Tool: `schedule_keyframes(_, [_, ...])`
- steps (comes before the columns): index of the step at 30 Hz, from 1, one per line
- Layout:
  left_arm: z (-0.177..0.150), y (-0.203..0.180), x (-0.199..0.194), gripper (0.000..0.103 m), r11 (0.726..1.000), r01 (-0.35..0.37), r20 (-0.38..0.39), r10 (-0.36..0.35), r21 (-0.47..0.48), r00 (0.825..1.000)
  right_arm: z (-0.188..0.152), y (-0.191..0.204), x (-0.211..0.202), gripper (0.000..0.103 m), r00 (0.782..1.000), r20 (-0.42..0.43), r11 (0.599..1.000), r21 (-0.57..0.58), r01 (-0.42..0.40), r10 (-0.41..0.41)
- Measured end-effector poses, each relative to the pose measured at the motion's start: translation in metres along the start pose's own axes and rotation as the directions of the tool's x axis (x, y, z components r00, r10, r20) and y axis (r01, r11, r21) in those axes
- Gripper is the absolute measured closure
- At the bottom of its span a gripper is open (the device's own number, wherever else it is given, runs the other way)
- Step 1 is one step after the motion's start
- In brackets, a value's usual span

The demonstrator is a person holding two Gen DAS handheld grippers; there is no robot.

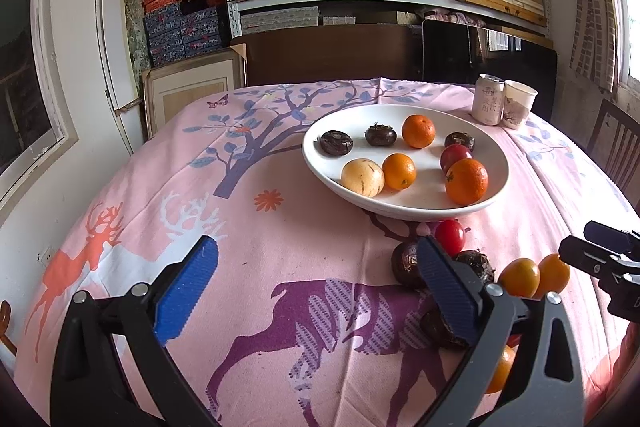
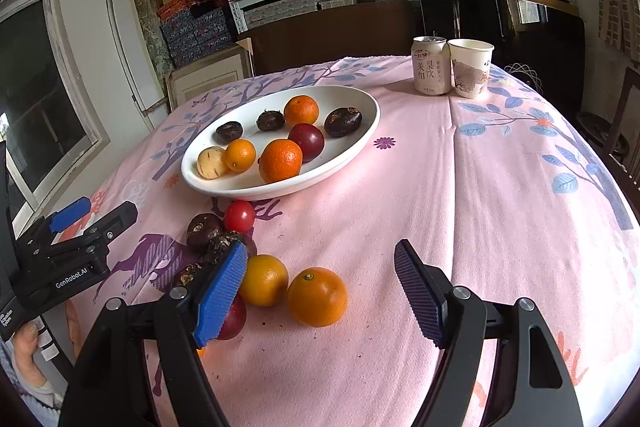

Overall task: Organize fruits
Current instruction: 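Grasp a yellow-orange fruit with the left gripper while the right gripper grasps a mandarin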

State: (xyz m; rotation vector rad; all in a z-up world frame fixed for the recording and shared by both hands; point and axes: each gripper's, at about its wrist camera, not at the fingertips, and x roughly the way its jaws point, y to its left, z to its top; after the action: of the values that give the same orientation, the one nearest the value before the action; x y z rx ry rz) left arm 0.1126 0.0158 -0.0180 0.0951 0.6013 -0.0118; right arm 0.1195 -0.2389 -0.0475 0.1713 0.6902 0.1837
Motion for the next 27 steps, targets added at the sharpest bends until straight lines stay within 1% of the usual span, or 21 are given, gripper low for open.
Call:
schedule_keyframes(4, [0.000, 0.000, 0.000, 0.005, 1.000, 0.000, 0.000, 0.000, 0.001, 1.000, -0.002, 0.001, 0.004, 0.026, 1.000, -0.016, 1.000, -0.008, 0.003, -0.003])
schedule_keyframes(11, [0.000, 0.001, 0.001, 0.005, 1.000, 0.002, -0.007, -0.002, -0.001, 1.000, -0.008, 0.003, 0.015, 0.026, 0.996, -0.087, 1.000, -0.013, -0.025, 0.023])
schedule_keyframes(14, [-0.003, 0.005, 0.002, 0.005, 0.999, 0.030, -0.025, -0.031, -0.021, 0.999, -0.008, -0.002, 0.019, 0.026, 0.992, -0.115, 0.998, 0.021, -0.058, 0.060])
schedule_keyframes(16, [-0.007, 0.008, 0.003, 0.005, 0.997, 0.072, -0.048, -0.074, -0.037, 0.996, -0.007, -0.009, 0.019, 0.026, 0.989, -0.120, 0.995, 0.066, -0.076, 0.083])
schedule_keyframes(18, [-0.013, 0.007, 0.002, 0.005, 0.989, 0.140, -0.076, -0.143, -0.049, 0.987, -0.006, -0.017, 0.020, 0.026, 0.985, -0.130, 0.989, 0.113, -0.098, 0.112])
schedule_keyframes(20, [-0.018, 0.001, 0.001, 0.005, 0.976, 0.215, -0.104, -0.218, -0.043, 0.970, -0.006, -0.022, 0.021, 0.029, 0.980, -0.137, 0.982, 0.147, -0.121, 0.142])
schedule_keyframes(21, [-0.021, -0.004, -0.001, 0.005, 0.969, 0.244, -0.116, -0.246, -0.028, 0.962, -0.005, -0.022, 0.021, 0.032, 0.979, -0.137, 0.979, 0.157, -0.131, 0.153])
schedule_keyframes(25, [-0.031, -0.029, -0.010, 0.005, 0.943, 0.326, -0.132, -0.315, 0.072, 0.940, -0.005, -0.024, 0.020, 0.038, 0.975, -0.140, 0.973, 0.175, -0.148, 0.174])
schedule_keyframes(27, [-0.035, -0.040, -0.015, 0.005, 0.925, 0.363, -0.143, -0.346, 0.116, 0.927, -0.005, -0.023, 0.019, 0.039, 0.974, -0.140, 0.973, 0.177, -0.152, 0.177])
